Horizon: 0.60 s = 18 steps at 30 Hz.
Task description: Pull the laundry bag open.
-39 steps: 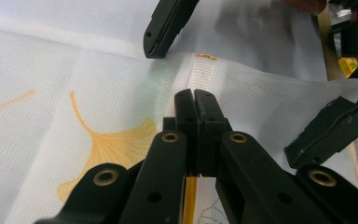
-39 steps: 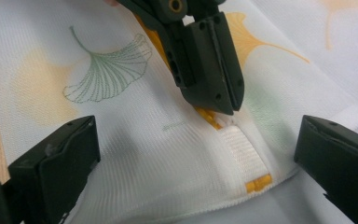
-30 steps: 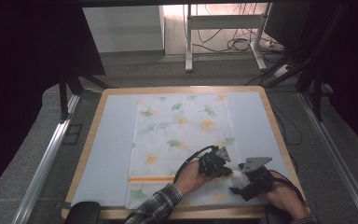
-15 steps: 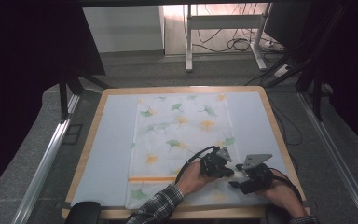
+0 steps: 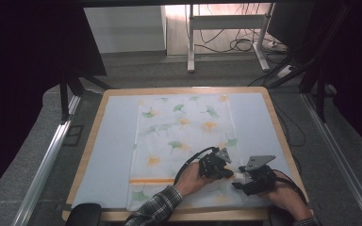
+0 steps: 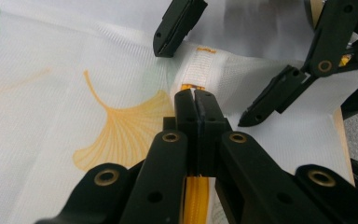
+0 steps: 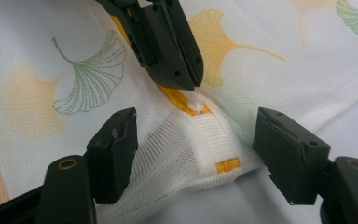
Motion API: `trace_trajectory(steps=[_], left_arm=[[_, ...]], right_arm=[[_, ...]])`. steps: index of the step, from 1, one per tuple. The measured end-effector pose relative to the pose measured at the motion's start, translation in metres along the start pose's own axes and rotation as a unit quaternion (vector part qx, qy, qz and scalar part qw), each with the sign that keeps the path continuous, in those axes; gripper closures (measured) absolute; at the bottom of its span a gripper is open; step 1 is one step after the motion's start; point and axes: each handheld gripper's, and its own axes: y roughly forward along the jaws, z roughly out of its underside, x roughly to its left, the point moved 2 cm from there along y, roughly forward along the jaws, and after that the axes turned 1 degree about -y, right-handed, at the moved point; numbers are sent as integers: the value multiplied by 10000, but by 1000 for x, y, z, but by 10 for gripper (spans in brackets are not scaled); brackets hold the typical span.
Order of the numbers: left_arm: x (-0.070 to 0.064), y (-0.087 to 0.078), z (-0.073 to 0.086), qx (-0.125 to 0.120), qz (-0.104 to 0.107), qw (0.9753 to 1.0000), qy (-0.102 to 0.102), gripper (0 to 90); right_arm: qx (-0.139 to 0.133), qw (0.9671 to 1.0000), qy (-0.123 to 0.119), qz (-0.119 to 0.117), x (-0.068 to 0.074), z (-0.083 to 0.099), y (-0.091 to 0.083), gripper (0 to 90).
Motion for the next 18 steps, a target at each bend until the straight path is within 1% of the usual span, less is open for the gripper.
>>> trace_trajectory(steps=[2, 3, 4, 5, 6, 7, 8, 9, 10, 12, 14, 15, 16, 18], left_arm=[[0, -2, 2, 31, -12, 10000, 23, 900], [1, -4, 3, 106, -127, 9999, 51, 900], [1, -4, 3, 106, -127, 9999, 51, 900], [5, -10, 9, 114, -194, 9997, -24, 900], [8, -14, 13, 18, -145, 9998, -126, 900], [10, -17, 14, -46, -140, 9997, -180, 900], [10, -17, 14, -46, -140, 9997, -180, 900], [9, -21, 15, -137, -30, 9997, -202, 900], [9, -22, 14, -193, -29, 9996, -192, 900], [7, -21, 9, -347, 45, 9993, -148, 900], [6, -20, 7, -378, 38, 9992, -113, 898], [6, -15, 2, -418, 28, 9991, -55, 876], [7, -12, 0, -406, 55, 9991, -52, 822], [7, -5, -5, -391, 38, 9992, 31, 798]], right_arm=[[-5, 10000, 3, -1, 0, 0, 0, 311], [-3, 10000, 11, -1, 0, 0, 0, 312], [-3, 10000, 11, -1, 0, 0, 0, 312], [-11, 10000, 19, -3, 0, 1, 0, 313], [-11, 10000, 17, -4, 0, 1, 0, 313], [-12, 10000, 14, -6, 0, 1, 0, 313], [-12, 10000, 14, -6, 0, 1, 0, 313], [-18, 10000, 17, -9, 0, 1, 0, 313], [-22, 10000, 17, -11, 0, 1, 0, 313], [-29, 10000, 11, -4, 0, 1, 0, 312], [-43, 10000, 11, 0, 0, 1, 0, 312], [-53, 10000, 16, -5, 0, 1, 0, 312], [-55, 10000, 13, -6, 0, 1, 0, 312], [-78, 10000, -8, -32, -1, 2, -1, 310]])
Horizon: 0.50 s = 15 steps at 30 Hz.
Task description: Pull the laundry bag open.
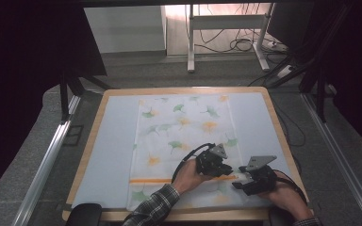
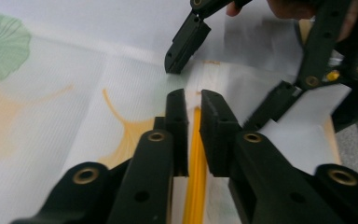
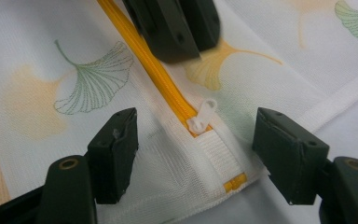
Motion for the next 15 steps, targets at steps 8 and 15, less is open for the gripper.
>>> trace_trajectory(steps=[8, 15], left_arm=[[0, 20, -5, 81, 78, 9999, 132, 727], [2, 23, -2, 174, 242, 9994, 162, 756]], right_arm=[[14, 9997, -159, -174, 1, 3, -3, 247], [-9, 9995, -244, -213, 0, 5, -4, 237]])
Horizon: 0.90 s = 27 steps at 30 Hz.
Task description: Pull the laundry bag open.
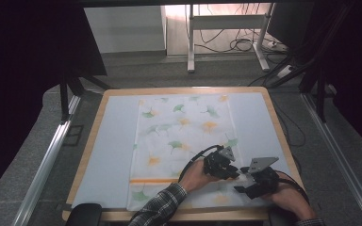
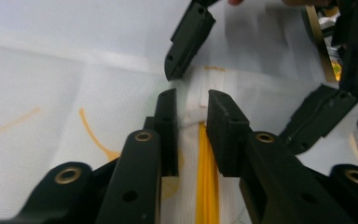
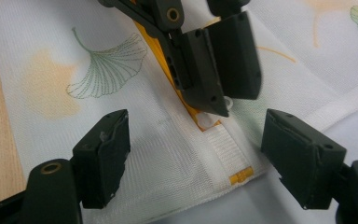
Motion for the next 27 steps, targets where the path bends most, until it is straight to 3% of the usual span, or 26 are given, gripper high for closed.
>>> trace_trajectory(steps=[4, 7, 9, 12, 16, 21, 22, 27], left_arm=[[-1, -1, 0, 44, 139, 9999, 26, 757], [-1, -3, 0, 72, 151, 9998, 73, 834], [0, -7, 0, 29, 278, 9996, 37, 876], [-1, -6, -1, 42, 231, 9997, 111, 872], [-3, -1, -2, 56, 185, 9997, 147, 797], [-2, -1, -1, 62, 258, 9996, 86, 837], [-3, -3, -1, 60, 376, 9992, 127, 843], [-7, 0, -2, 118, 359, 9991, 175, 835]], right_arm=[[0, 10000, -5, -2, 0, 0, 0, 237], [-2, 10000, -2, 1, 0, 0, 0, 237], [-7, 10000, 1, 0, 0, 0, 0, 236], [-7, 10000, 7, 6, 0, 0, 0, 236], [-13, 10000, 8, 8, 0, 0, 0, 236], [-17, 10000, 13, 9, 0, 0, 0, 236], [-17, 10000, 11, 9, 0, 0, 0, 235], [-11, 10000, 12, 12, 0, 0, 1, 235]])
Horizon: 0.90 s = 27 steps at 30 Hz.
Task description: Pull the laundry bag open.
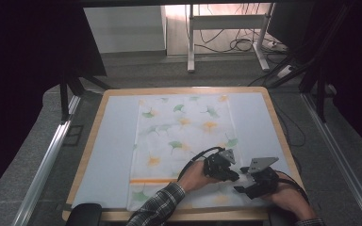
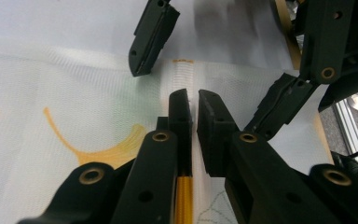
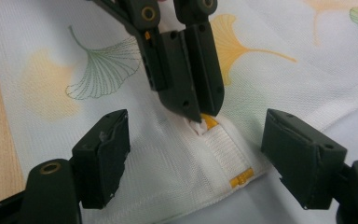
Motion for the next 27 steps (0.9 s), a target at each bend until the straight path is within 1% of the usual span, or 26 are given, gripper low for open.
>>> trace_trajectory(steps=[3, 4, 5, 6, 7, 9, 12, 13, 14, 16, 17, 23, 27], left_arm=[[0, 0, 0, 24, -32, 10000, 16, 832], [-1, 2, -1, -8, -63, 10000, -43, 832], [-1, 2, -1, -1, -86, 10000, -21, 832], [-1, 2, -1, -1, -86, 10000, -21, 838], [-2, 1, -1, 34, -185, 9998, 47, 860], [-3, 2, -2, 53, -192, 9998, 33, 896], [-4, 2, -2, 64, -239, 9997, 3, 900], [-5, 1, -2, 75, -348, 9994, -27, 900], [-5, 1, -2, 75, -348, 9994, -27, 900], [-5, -2, -2, 133, -461, 9988, -6, 900], [-4, -3, -2, 193, -467, 9987, 29, 900], [-4, -7, 1, 259, -490, 9985, 29, 900], [-4, -8, 3, 244, -489, 9985, 11, 900]], right_arm=[[-2, 10000, 5, 1, 0, 0, 0, 234], [-1, 10000, 5, 1, 0, 0, 0, 233], [-2, 10000, 1, 1, 0, 0, 0, 233], [-2, 10000, 1, 1, 0, 0, 0, 233], [-2, 10000, 4, 3, 0, 0, 0, 231], [2, 10000, 6, 2, 0, 0, 0, 228], [13, 10000, 12, 14, 1, 0, 0, 228], [22, 10000, 32, 22, 1, 0, 0, 229], [35, 10000, 44, 36, 1, -1, 1, 229], [56, 10000, 56, 55, 2, -1, 1, 231], [71, 9999, 56, 61, 2, -1, 1, 233], [108, 9999, 86, 91, 2, -2, 1, 243], [113, 9998, 93, 94, 2, -2, 1, 247]])
